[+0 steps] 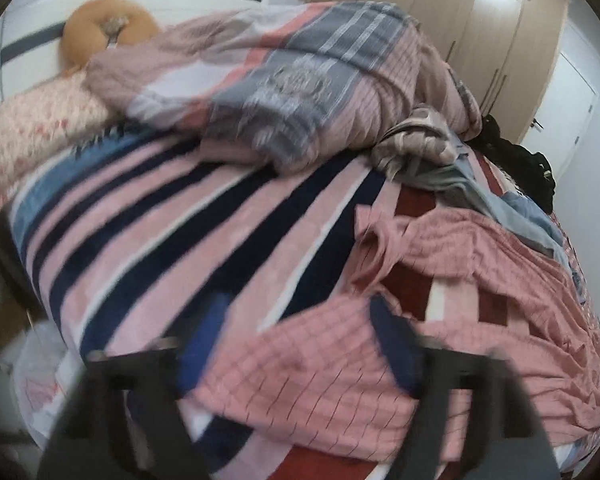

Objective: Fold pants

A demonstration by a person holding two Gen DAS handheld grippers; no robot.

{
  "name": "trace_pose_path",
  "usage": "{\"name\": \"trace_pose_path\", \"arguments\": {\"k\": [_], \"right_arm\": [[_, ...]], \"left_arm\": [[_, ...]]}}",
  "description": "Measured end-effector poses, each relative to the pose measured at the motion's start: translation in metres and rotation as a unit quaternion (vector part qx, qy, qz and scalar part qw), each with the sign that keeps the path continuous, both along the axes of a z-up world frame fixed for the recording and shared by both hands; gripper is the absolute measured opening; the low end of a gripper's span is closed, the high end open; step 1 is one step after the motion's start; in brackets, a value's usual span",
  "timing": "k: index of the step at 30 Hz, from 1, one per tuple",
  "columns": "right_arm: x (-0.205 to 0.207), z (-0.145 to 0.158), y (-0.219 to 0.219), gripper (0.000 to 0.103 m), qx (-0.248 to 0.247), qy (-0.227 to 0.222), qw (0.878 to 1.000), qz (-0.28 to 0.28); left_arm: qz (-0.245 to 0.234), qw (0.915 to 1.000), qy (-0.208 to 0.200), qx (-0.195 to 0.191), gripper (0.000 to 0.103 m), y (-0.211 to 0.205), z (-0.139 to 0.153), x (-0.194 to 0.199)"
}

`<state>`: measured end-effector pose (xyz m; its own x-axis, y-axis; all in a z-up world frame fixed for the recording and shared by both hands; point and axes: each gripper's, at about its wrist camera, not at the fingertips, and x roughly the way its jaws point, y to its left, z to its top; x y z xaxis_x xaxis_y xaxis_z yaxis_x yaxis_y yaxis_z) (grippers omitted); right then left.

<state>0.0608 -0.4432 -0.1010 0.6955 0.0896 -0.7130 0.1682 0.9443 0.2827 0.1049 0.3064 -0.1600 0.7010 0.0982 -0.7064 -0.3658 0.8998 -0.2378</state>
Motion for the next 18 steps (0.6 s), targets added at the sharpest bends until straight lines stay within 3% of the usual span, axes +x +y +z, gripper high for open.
{"name": "trace_pose_path", "arguments": {"k": [3,7,11,18], "right_arm": [[-0.008,-0.016,-0.005,0.005,0.005,0.014,1.000,-0.006],[-0.014,-0.027,-0.010,0.006,0.015,0.022,1.000,-0.012],[-0.014,-0.031,-0.009,0.006,0.021,0.022,1.000,-0.007],[-0.012,-0.035,-0.002,0.007,0.021,0.023,1.000,0.003]], "left_arm": [[-0.004,0.9988,0.020,-0.044,0.074,-0.001,-0.024,-0.012],[0.003,0.9932,0.017,-0.115,0.078,-0.003,-0.048,-0.031],[-0.022,0.9743,0.009,-0.224,0.078,-0.011,-0.072,-0.039],[-0.014,0.9711,0.015,-0.238,0.078,-0.026,-0.073,-0.045]]}}
